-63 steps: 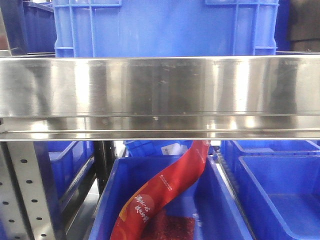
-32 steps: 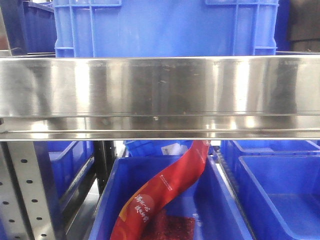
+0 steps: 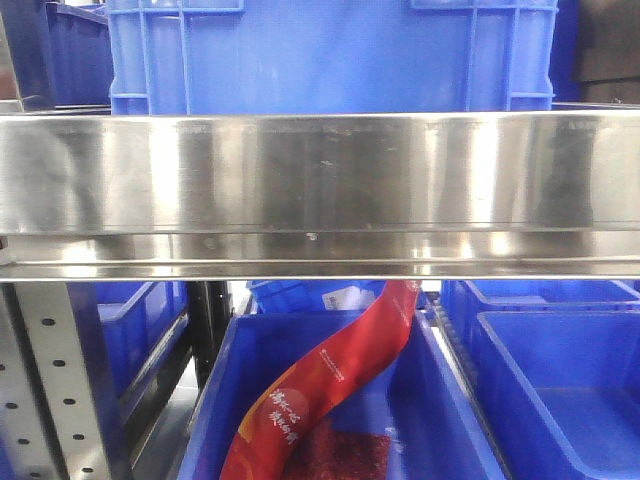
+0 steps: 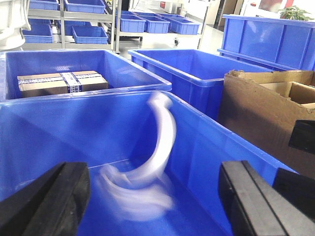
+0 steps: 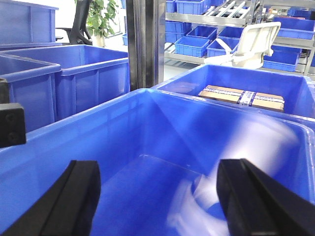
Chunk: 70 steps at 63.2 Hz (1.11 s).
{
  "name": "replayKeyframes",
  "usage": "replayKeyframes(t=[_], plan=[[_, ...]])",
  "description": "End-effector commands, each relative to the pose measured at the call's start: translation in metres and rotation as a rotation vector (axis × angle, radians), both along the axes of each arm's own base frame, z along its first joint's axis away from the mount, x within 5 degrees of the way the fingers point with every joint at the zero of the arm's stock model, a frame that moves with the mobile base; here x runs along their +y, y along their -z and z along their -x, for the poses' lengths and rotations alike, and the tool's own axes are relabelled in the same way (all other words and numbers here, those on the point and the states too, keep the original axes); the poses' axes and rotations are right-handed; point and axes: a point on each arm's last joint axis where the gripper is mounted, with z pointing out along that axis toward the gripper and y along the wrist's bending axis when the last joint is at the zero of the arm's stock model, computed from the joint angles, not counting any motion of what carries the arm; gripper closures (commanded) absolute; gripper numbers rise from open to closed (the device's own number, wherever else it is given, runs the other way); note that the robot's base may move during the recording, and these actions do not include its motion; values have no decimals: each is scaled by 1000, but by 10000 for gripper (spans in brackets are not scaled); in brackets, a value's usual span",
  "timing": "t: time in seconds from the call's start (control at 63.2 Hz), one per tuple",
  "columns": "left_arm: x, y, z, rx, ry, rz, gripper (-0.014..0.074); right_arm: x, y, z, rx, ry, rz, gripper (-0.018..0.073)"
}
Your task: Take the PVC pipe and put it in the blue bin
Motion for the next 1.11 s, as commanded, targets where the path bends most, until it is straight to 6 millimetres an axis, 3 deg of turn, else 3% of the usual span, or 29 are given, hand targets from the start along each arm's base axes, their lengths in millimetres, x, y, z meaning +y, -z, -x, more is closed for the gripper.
replayKeyframes(t=[0.0, 0.095, 0.301, 0.427, 0.506, 0.633, 0.823, 1.092], plan=[[1, -5, 0, -20, -1, 18, 156, -1, -5, 1, -22, 1, -3, 182], [1, -5, 0, -20, -1, 17, 239, -1, -4, 1, -15, 2, 1, 268], [5, -2, -1, -12, -14, -43, 710, -4, -4, 2, 5, 8, 12, 729], [9, 1, -2, -5, -26, -120, 708, -11, -4, 0, 38, 34, -31, 727], [13, -2, 4, 17, -29, -132, 708, -26, -13, 2, 64, 72, -129, 727], [22, -15, 19, 25, -35, -144, 708, -51, -30, 14, 52, 127, -151, 727], [53, -32, 38, 7, -94, -88, 708, -87, -45, 35, 41, 218, -135, 727], [87, -14, 79, -21, -151, -66, 708, -114, -16, 69, -76, 281, -109, 727]])
